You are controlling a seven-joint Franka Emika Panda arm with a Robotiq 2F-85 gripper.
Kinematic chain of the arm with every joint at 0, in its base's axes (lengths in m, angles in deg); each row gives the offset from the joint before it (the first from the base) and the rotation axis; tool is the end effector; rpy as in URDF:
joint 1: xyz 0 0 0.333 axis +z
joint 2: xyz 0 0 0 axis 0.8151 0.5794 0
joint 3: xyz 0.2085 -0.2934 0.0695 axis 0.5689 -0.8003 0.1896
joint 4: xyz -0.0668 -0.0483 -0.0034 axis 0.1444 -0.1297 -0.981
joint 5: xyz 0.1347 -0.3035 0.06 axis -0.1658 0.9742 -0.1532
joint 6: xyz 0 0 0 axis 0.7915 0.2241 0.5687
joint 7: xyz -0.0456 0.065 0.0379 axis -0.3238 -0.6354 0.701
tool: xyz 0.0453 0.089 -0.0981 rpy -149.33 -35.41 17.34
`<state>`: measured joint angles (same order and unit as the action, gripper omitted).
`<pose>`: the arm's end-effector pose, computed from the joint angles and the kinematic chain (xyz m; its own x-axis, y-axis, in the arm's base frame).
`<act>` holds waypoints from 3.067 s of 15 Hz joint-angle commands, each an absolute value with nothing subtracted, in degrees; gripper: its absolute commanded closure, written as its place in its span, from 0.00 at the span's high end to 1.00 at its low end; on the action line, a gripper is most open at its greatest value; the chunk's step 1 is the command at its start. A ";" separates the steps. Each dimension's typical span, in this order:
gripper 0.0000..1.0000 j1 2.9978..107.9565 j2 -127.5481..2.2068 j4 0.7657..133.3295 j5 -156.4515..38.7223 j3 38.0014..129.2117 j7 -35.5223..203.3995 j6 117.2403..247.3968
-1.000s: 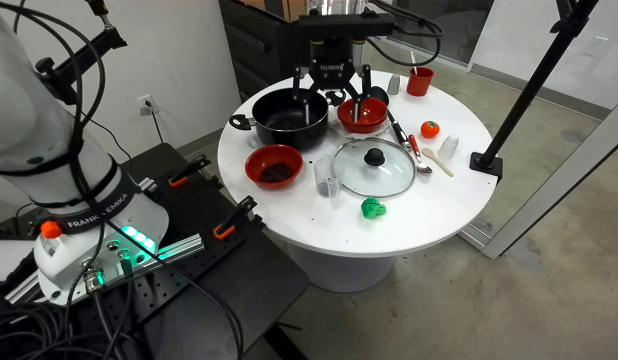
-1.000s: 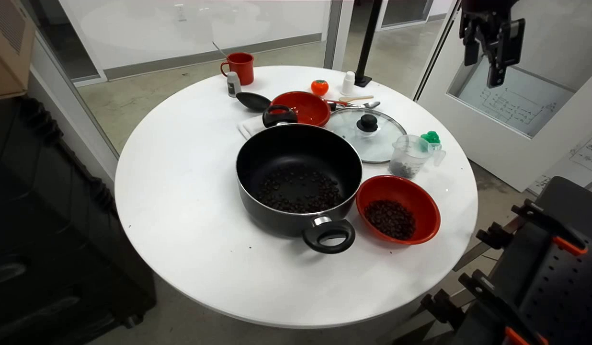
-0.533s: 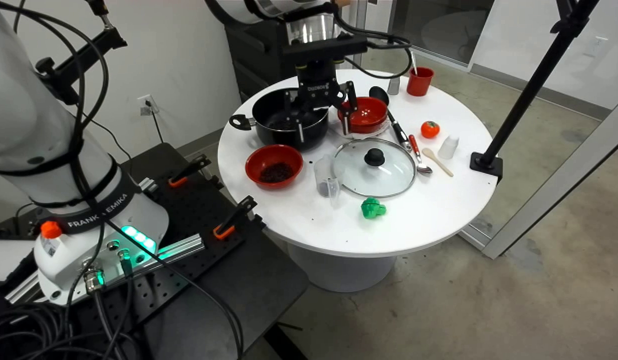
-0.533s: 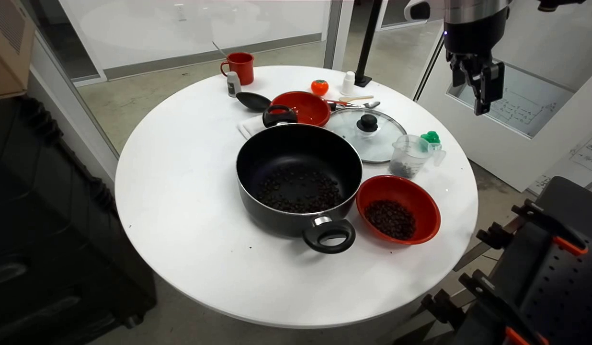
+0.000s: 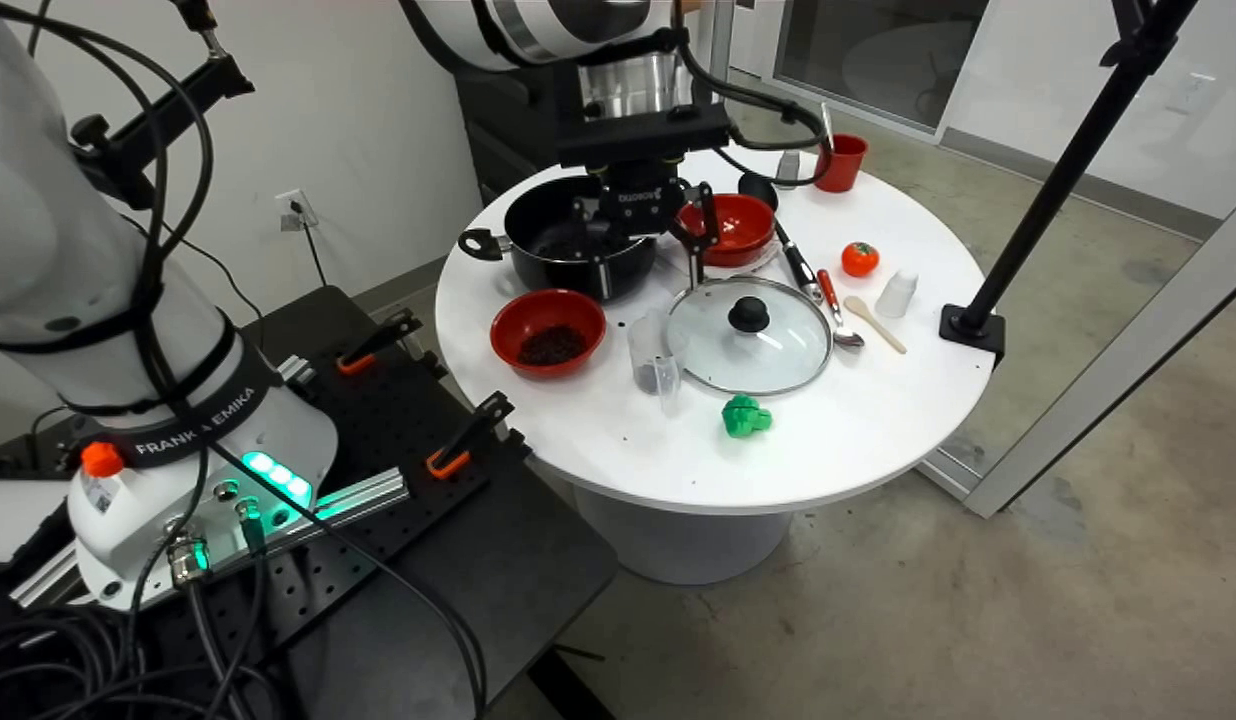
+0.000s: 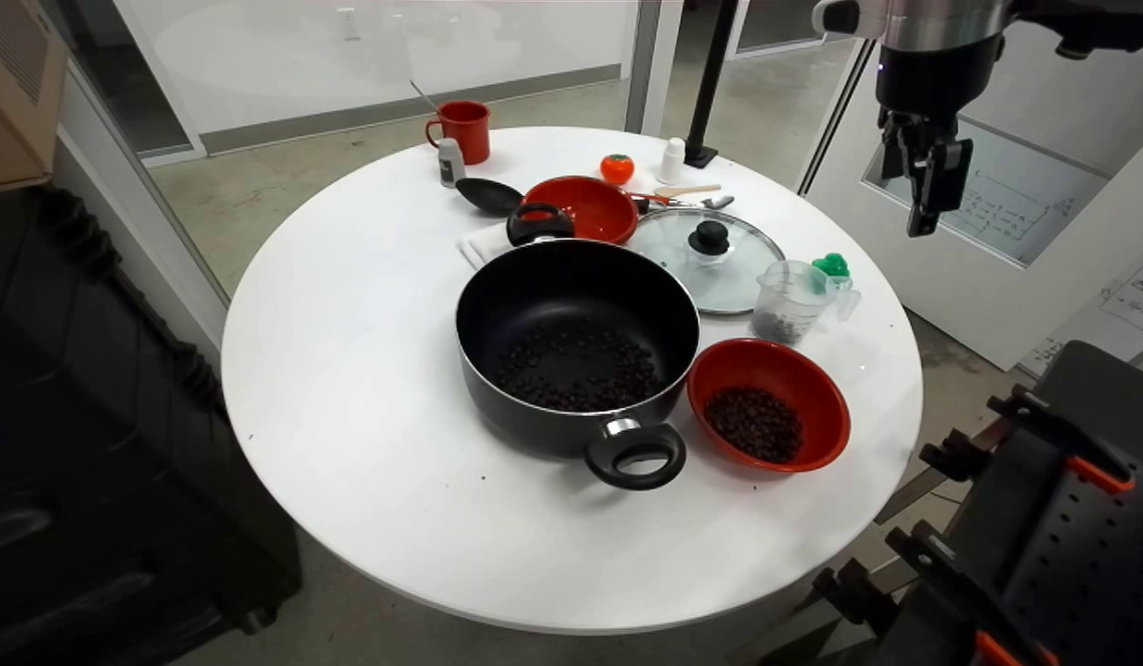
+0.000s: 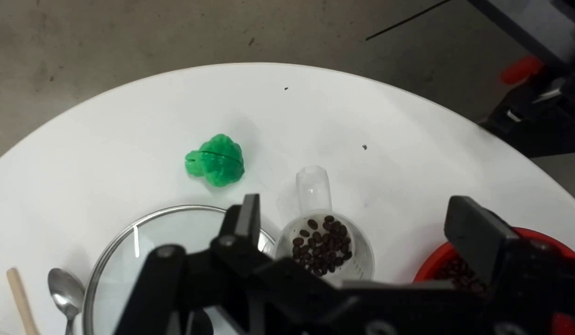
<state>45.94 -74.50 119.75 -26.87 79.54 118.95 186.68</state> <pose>0.3900 -0.1324 0.2995 0.6994 0.6084 -0.3751 0.6885 -0.7144 0.1250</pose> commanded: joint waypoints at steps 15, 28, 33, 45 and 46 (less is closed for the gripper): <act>1.00 46.72 -60.47 109.09 -23.64 78.86 108.83 185.08; 1.00 45.41 -48.33 102.83 -17.16 79.21 113.24 186.47; 1.00 45.32 -47.91 103.71 -15.16 79.58 115.86 186.56; 0.51 44.29 -47.86 105.78 -15.45 80.39 118.12 186.45; 0.44 44.19 -47.75 105.74 -15.42 80.43 118.14 186.65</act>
<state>45.27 -47.67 105.49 -16.28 79.76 117.12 186.17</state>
